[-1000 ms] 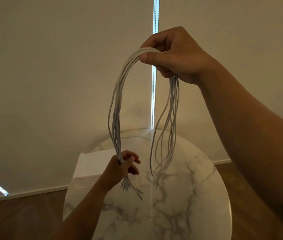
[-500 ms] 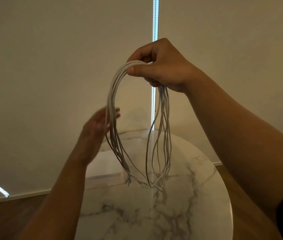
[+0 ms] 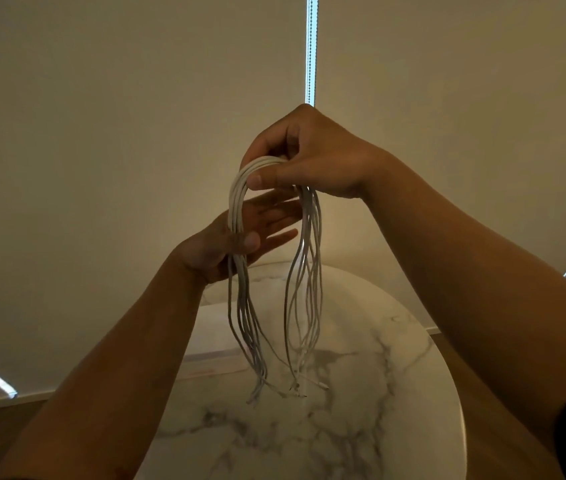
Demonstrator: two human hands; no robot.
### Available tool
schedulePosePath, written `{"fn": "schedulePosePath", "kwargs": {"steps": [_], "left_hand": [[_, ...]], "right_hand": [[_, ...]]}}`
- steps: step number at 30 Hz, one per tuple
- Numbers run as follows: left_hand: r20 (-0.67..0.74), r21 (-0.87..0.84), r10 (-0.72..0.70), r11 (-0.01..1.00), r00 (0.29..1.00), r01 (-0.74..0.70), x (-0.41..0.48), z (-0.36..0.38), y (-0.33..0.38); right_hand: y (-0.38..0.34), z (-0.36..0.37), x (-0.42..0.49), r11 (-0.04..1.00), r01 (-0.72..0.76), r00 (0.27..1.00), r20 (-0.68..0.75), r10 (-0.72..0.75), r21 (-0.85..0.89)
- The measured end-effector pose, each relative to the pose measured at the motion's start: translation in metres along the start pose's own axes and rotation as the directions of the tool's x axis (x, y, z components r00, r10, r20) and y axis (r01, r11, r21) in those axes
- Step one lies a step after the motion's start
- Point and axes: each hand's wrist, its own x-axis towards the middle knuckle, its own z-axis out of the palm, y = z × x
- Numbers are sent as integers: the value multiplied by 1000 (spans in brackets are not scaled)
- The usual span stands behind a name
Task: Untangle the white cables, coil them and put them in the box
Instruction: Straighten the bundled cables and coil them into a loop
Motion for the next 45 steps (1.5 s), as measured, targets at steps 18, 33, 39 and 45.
{"fn": "schedulePosePath", "kwargs": {"steps": [18,33,39,45], "left_hand": [[-129,-76,27,996,991,-37,14,44,-53],[-328,-17,33,999,944,-41,5,52,-67],[-282,50,61,998,958,-49,2,53,-71],[-316,89,-106,986,943,141,-17,70,-119]], "right_hand": [[9,-27,9,956,68,994,-106,-39,286],[16,-20,14,937,85,991,-126,-44,339],[15,-17,14,940,82,983,-184,-21,331],[11,-28,12,949,112,952,-305,-18,294]]}}
